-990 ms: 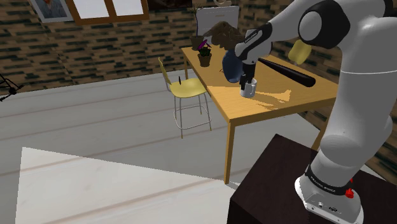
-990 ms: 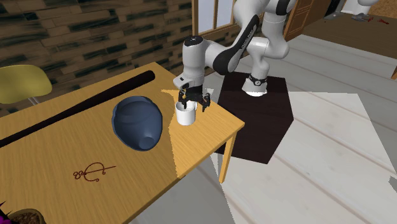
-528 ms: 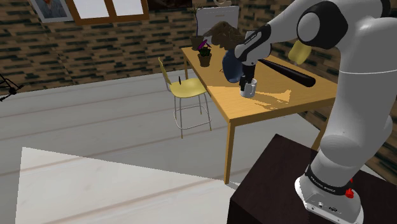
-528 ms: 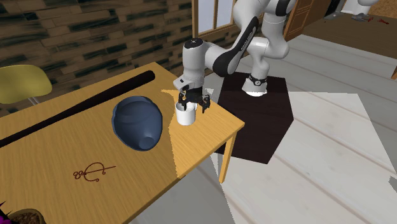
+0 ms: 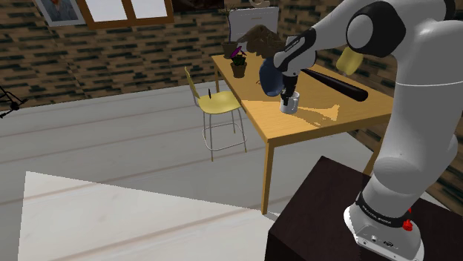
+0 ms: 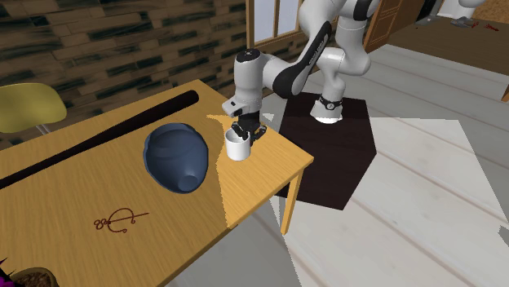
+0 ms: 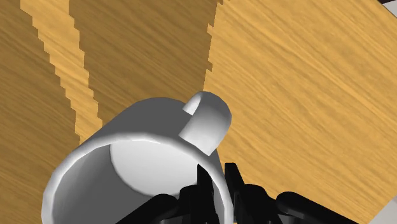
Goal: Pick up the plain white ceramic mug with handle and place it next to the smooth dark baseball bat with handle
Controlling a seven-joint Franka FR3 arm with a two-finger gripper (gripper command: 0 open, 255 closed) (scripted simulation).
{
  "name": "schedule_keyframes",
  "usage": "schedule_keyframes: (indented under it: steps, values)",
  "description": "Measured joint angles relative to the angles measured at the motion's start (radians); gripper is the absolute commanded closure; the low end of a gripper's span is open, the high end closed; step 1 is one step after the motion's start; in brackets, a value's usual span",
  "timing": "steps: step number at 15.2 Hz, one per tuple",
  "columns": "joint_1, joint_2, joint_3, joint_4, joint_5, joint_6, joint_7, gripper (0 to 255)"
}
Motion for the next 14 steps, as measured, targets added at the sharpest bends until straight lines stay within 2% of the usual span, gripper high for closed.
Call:
schedule_keyframes:
  steps: [5, 14]
  values:
    - [0.001, -0.006, -0.001, 0.006, -0.003, -0.013, 0.002, 255]
    - [0.007, -0.060, -0.009, 0.060, -0.028, -0.116, 0.018, 255]
